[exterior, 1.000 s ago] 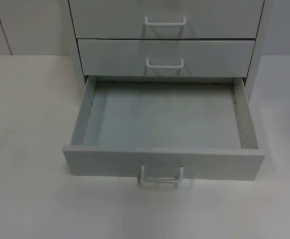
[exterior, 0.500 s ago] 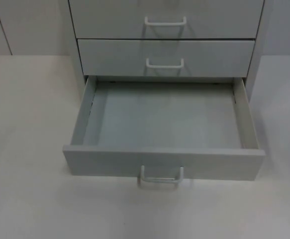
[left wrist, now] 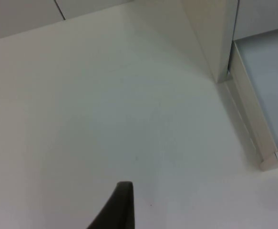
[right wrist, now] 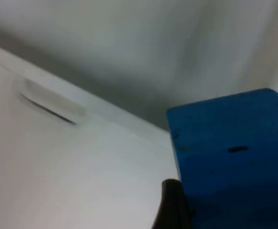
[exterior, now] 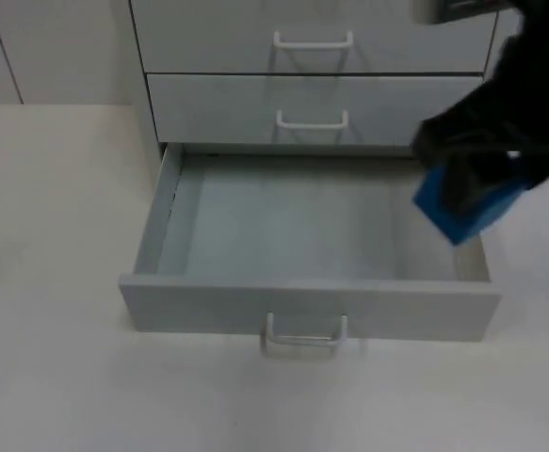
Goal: Open the drawer with the left hand, place the block into the drawer with the right hand, then close the drawer with the left hand.
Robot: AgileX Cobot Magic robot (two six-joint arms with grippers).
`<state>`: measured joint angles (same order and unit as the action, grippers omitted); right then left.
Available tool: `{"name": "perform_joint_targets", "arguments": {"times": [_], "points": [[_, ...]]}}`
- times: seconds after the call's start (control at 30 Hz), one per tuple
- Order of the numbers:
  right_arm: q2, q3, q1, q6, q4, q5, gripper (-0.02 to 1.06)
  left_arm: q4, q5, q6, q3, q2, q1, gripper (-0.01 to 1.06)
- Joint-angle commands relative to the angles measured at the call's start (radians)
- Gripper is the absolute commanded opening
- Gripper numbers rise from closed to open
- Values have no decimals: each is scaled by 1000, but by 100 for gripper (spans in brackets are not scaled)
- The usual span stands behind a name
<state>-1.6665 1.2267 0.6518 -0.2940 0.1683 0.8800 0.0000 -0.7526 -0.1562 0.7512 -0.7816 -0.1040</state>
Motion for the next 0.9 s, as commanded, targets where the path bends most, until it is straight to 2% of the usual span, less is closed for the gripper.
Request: {"name": "perform_joint_targets", "arguments": {"times": [0.0,0.13,0.33,0.53,0.87], "points": [[-63,55,33,-14,4,-33,0,-18,7,0,-2,4,-6,102],[-151,110,58,-60,9,-79,0,-18,7,0,-2,4,-6,102],[-292,131,58,-165,11,-245,0,-18,7,0,-2,4,-6,102],[-369,131,58,-249,11,-352,0,-18,7,0,-2,4,-6,102],[-441,137,58,-285,11,-367,1,-20,7,0,-2,4,-6,102]]}}
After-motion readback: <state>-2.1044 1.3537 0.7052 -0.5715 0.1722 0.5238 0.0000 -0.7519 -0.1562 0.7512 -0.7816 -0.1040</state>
